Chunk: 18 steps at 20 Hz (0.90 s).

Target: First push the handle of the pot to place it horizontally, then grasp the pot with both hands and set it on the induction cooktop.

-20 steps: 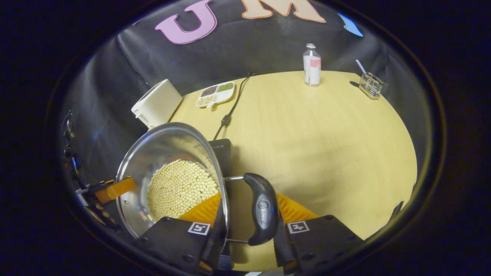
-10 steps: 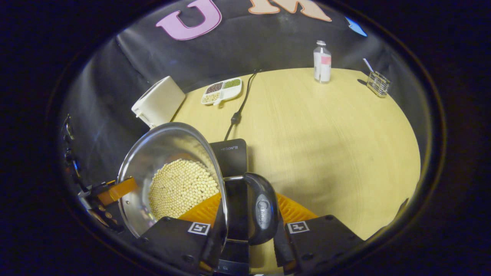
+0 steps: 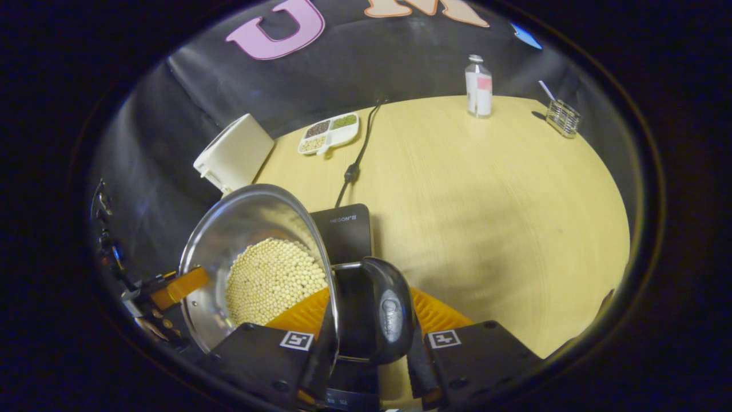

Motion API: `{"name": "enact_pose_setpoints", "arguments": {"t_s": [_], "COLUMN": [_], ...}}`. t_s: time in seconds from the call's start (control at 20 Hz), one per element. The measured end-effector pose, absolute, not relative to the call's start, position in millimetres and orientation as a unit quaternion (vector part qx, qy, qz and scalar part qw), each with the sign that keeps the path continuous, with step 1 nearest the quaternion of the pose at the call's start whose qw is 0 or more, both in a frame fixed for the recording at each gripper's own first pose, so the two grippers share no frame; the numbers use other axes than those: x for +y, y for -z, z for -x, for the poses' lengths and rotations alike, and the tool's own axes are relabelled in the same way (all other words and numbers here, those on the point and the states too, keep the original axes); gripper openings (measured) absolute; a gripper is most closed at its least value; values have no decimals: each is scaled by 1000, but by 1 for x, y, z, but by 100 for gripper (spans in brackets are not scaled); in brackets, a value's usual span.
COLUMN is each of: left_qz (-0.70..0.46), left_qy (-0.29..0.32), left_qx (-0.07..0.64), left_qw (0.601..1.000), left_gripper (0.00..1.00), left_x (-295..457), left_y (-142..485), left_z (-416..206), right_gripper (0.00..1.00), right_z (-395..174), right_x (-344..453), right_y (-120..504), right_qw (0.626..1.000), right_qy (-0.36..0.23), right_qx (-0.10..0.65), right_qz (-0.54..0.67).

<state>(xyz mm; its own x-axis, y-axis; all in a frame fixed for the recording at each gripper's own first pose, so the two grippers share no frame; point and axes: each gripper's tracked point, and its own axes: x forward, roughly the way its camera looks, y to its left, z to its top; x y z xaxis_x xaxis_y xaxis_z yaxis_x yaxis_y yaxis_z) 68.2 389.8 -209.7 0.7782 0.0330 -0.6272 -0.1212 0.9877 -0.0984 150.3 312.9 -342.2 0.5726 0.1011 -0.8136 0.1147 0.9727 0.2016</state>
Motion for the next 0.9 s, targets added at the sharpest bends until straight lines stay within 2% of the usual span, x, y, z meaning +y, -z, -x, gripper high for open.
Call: {"name": "enact_pose_setpoints", "arguments": {"t_s": [0.2,0.25,0.3,0.35,0.4,0.45,0.5,0.75,0.8,0.85,0.9], "left_qz": [60,58,60,62,63,63,65,59,55,48,43], "left_qy": [-44,-44,-45,-45,-46,-48,-49,-45,-45,-43,-39], "left_qx": [327,326,326,325,325,325,324,324,322,319,316], "left_qw": [942,942,942,943,942,942,943,943,944,945,947], "left_gripper": [69,71,69,71,72,70,72,75,85,87,93], "left_x": [389,389,389,389,389,389,388,383,384,382,379], "left_y": [210,209,209,209,209,209,209,209,209,208,205], "left_z": [-67,-67,-68,-68,-67,-66,-66,-67,-69,-69,-69], "right_gripper": [53,64,54,53,53,60,56,60,63,74,86], "right_z": [-150,-150,-151,-151,-151,-152,-153,-155,-159,-160,-161], "right_x": [313,313,313,313,313,313,312,312,311,308,304], "right_y": [343,344,344,344,345,344,343,340,339,339,339], "right_qw": [877,877,877,877,878,879,880,883,885,886,887], "right_qy": [1,1,0,-1,-2,-4,-5,-8,-6,-3,2], "right_qx": [465,466,465,465,464,463,461,456,452,450,450], "right_qz": [-119,-119,-119,-118,-116,-114,-112,-113,-113,-113,-107]}}
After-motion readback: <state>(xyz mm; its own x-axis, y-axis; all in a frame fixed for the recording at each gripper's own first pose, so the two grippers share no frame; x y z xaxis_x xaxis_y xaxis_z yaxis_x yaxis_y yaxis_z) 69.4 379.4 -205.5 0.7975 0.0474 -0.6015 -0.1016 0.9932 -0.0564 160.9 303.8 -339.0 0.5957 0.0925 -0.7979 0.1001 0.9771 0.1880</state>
